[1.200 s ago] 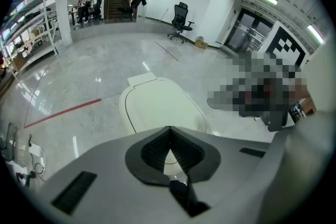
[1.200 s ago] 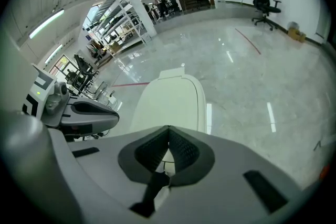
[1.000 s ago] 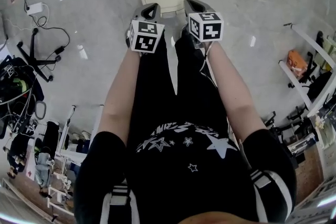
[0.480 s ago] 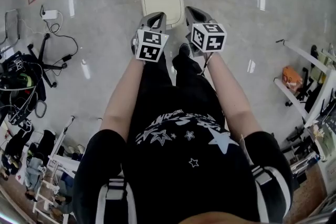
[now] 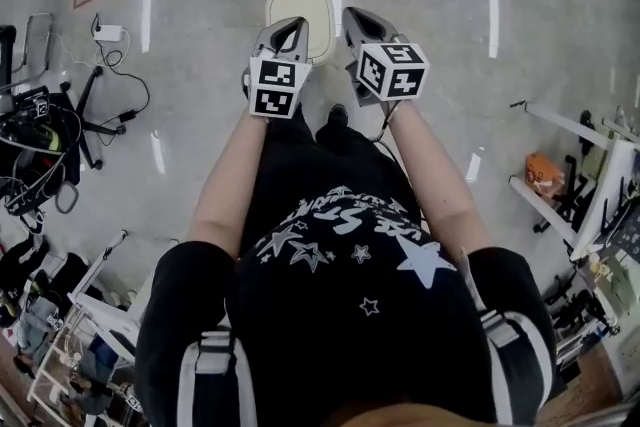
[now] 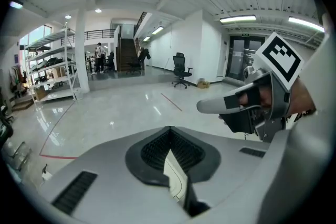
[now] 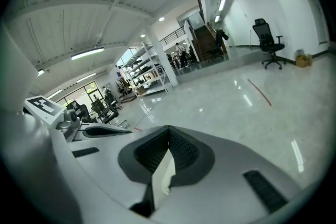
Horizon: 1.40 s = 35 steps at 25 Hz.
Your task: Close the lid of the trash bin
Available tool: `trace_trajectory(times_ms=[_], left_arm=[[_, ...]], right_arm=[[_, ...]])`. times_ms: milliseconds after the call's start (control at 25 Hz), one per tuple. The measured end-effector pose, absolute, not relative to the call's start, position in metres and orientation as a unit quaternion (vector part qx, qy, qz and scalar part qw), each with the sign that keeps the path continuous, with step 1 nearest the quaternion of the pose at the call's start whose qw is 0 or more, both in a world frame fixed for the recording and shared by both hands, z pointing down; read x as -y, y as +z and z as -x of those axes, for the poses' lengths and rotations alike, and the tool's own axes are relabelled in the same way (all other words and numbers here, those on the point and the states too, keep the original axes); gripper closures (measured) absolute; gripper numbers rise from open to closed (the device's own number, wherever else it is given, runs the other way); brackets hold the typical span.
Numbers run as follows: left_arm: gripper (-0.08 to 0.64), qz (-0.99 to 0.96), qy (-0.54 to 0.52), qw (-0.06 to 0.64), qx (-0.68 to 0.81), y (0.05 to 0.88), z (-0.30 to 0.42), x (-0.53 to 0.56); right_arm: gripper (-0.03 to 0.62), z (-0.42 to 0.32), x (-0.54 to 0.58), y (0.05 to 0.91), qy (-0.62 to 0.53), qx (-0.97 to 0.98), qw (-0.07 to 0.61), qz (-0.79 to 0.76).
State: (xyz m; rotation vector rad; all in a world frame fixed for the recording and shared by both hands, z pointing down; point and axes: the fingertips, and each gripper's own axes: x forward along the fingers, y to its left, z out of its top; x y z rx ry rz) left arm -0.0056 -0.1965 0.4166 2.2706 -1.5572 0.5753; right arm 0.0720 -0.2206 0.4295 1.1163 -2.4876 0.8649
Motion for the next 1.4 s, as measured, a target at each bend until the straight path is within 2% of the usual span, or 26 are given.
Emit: trace_trajectory(times_ms=[760,1400], left_arm=[[0.549,-0.792,0.085,0.119,0.593,0.3,-0.013,0.15],[0.549,-0.795,0.034,0.108,0.596,0.27,0.03,0.043]], right_arm=[[0.586,-0.094,0.173,0.351,0.224,0.905,0.103,-0.345],[0.586,-0.043,0.066,0.309,0.196,0.915,0.078,-0.343]])
